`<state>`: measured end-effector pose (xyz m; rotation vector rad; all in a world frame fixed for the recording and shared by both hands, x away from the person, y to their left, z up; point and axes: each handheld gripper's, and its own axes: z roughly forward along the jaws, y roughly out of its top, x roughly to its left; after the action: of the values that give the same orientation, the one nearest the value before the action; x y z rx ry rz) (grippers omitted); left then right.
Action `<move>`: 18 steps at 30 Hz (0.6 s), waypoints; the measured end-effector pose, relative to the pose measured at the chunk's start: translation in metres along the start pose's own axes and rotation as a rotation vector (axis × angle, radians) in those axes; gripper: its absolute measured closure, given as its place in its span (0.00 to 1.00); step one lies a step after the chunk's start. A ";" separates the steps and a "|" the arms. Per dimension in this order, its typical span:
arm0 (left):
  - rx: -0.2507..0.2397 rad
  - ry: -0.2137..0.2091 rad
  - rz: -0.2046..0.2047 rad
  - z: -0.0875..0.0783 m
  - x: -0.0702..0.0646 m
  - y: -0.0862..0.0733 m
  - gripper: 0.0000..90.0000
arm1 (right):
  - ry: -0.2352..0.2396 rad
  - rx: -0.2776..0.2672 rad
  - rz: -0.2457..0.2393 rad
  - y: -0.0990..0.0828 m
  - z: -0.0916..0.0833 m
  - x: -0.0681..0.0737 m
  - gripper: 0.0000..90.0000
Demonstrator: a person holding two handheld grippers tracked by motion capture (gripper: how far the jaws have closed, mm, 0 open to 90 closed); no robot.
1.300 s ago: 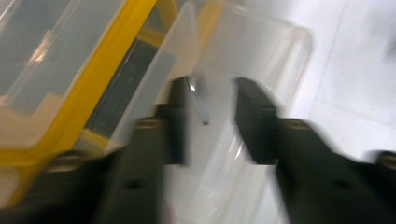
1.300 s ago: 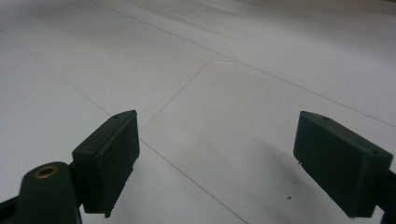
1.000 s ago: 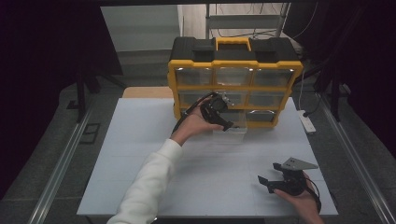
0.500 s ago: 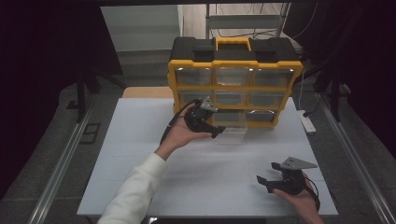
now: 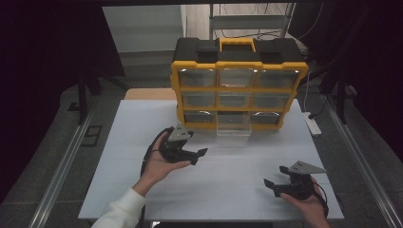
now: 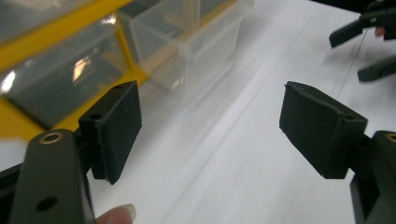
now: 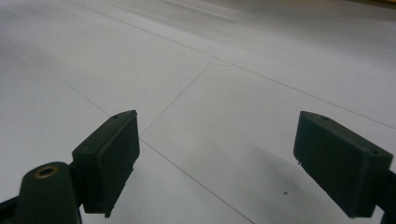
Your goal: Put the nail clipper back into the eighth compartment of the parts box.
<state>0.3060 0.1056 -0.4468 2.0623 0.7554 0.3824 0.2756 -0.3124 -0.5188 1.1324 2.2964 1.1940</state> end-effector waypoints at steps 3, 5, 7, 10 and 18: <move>-0.006 0.012 -0.015 -0.010 -0.004 -0.020 0.24 | -0.006 -0.001 0.005 -0.001 0.000 -0.001 0.16; 0.004 0.036 -0.007 -0.018 -0.007 -0.034 0.23 | -0.009 -0.002 0.005 -0.001 -0.001 -0.001 0.16; 0.007 0.046 -0.012 -0.024 -0.007 -0.046 0.23 | -0.012 -0.001 0.007 -0.001 -0.001 -0.001 0.16; 0.016 0.066 -0.038 -0.033 -0.007 -0.064 0.23 | -0.015 -0.001 0.006 -0.002 -0.001 -0.001 0.16; 0.024 0.120 -0.088 -0.048 -0.001 -0.097 0.23 | -0.015 -0.002 -0.002 -0.002 0.000 0.000 0.16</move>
<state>0.2440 0.1771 -0.4996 2.0339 0.9239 0.4528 0.2746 -0.3128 -0.5201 1.1344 2.2845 1.1830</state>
